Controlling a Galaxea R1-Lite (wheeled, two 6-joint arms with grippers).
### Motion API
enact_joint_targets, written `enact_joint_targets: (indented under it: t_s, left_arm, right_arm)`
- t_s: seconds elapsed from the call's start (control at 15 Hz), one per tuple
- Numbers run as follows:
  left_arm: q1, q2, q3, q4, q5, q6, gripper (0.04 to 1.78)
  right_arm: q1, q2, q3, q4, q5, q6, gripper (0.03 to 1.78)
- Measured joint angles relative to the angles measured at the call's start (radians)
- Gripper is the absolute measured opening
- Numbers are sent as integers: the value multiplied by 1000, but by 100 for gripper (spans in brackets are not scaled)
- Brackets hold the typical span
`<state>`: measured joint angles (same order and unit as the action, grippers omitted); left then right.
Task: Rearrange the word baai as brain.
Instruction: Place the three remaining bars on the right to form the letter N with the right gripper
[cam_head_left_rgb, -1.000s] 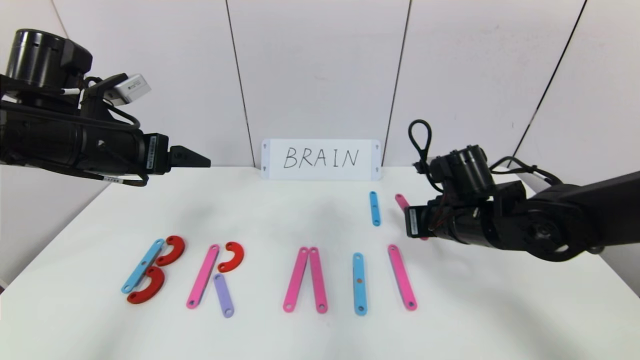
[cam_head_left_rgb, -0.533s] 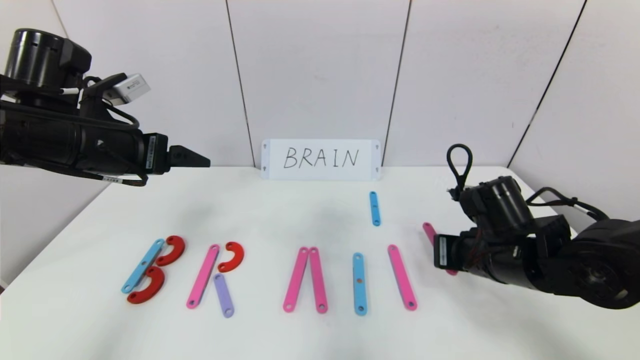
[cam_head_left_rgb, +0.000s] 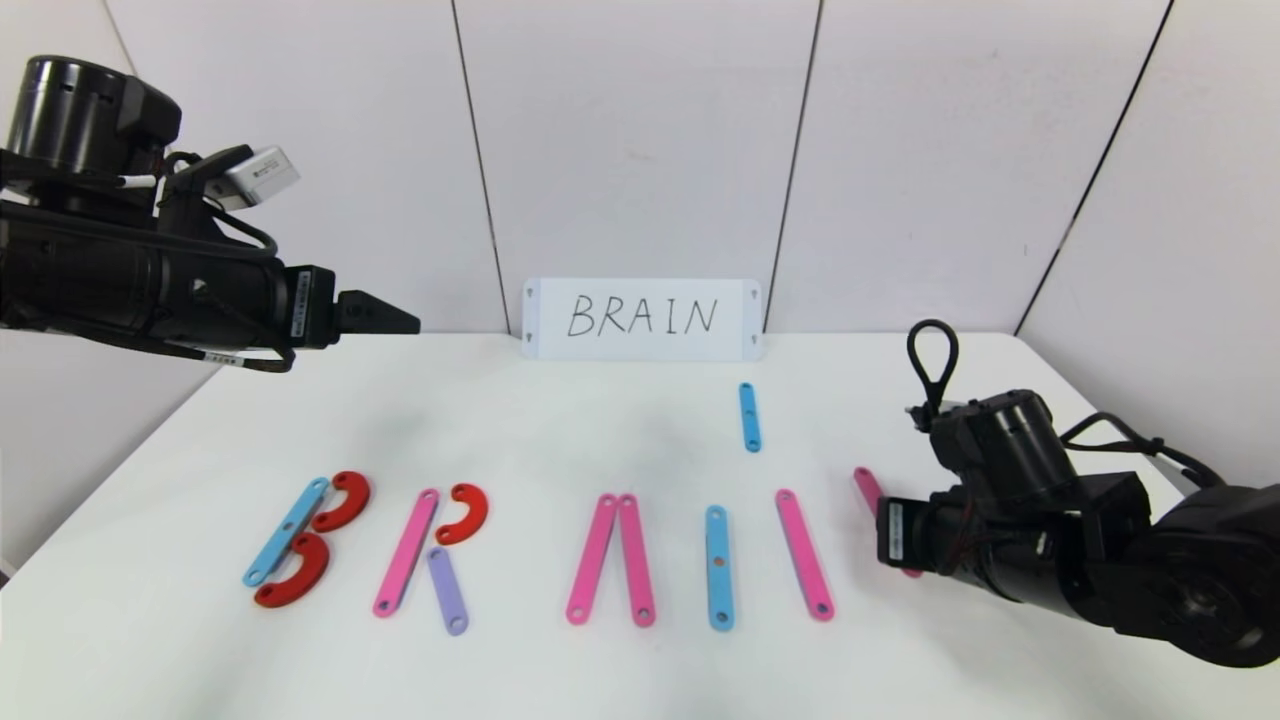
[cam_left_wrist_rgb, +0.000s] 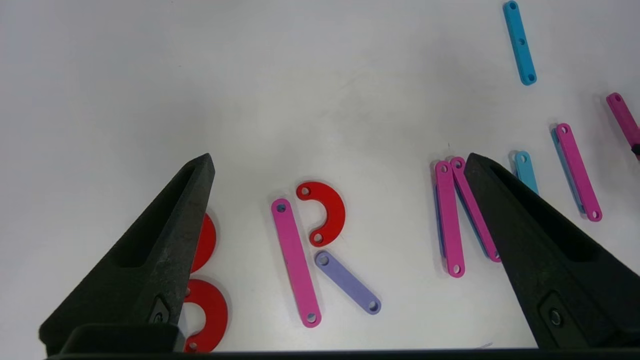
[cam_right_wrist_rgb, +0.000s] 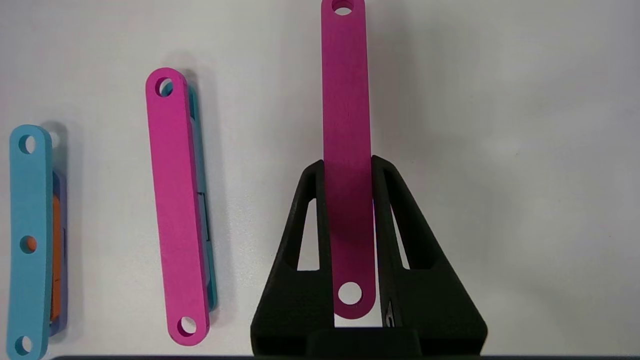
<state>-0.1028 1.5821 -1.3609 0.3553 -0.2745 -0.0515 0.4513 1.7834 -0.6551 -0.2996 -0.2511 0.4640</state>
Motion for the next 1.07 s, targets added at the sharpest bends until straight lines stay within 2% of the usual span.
enact_joint_targets:
  t_s: [0.53, 0.67, 0.87, 1.07]
  left_arm:
    - [0, -2, 0, 0, 0, 0, 174]
    - [0, -3, 0, 0, 0, 0, 174]
    - [0, -4, 0, 0, 0, 0, 174]
    - [0, -5, 0, 0, 0, 0, 174]
  right_arm:
    - [-11, 41, 1, -1, -3, 1, 28]
    - [-13, 44, 1, -1, -2, 0, 34]
    - [-14, 46, 3, 0, -1, 1, 62]
    - [-15, 44, 5, 0, -1, 1, 113]
